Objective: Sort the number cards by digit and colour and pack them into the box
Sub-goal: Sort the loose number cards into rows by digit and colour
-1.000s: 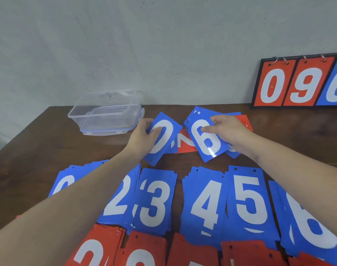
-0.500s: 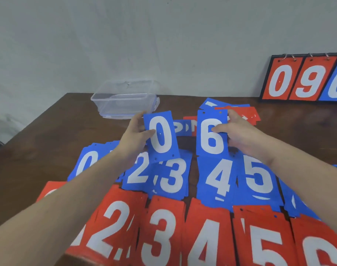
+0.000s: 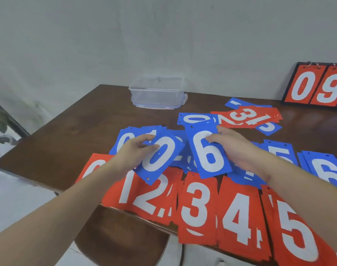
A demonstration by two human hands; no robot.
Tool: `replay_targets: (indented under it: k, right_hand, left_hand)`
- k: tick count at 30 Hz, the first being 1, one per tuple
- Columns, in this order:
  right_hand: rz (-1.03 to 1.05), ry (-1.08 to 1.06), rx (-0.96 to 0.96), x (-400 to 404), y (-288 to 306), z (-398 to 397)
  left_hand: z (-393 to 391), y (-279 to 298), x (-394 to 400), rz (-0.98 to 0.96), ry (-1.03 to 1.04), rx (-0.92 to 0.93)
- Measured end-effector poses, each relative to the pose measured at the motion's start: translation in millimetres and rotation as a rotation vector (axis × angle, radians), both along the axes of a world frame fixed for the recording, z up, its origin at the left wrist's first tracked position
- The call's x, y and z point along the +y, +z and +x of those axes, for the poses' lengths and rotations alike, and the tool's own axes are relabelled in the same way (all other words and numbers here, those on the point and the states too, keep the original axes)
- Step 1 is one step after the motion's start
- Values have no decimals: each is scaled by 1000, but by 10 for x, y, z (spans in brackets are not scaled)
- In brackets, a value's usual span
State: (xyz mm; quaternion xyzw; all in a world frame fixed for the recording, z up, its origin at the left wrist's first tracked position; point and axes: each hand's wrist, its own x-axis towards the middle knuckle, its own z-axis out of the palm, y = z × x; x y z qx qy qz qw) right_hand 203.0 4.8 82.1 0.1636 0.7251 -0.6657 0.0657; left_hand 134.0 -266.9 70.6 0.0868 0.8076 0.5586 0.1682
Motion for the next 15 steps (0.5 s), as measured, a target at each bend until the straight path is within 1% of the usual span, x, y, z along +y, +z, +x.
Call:
replay_targets:
  k: [2, 5, 8, 11, 13, 15]
  right_hand:
    - [6, 76, 7, -167, 51, 35]
    - [135, 185, 18, -404, 108, 51]
    - [226, 233, -5, -583, 78, 28]
    - [186, 240, 11, -673, -7, -33]
    - [167, 192, 6, -739, -40, -76]
    - [85, 110, 12, -783, -52, -142]
  left_hand:
    - [71, 20, -58, -154, -91, 38]
    - [153, 70, -118, -204, -198, 5]
    - [195, 115, -194, -168, -198, 22]
    - [193, 111, -298, -119, -163, 38]
    - [184, 98, -398, -61, -135, 17]
    - [153, 60, -506, 28, -49, -34]
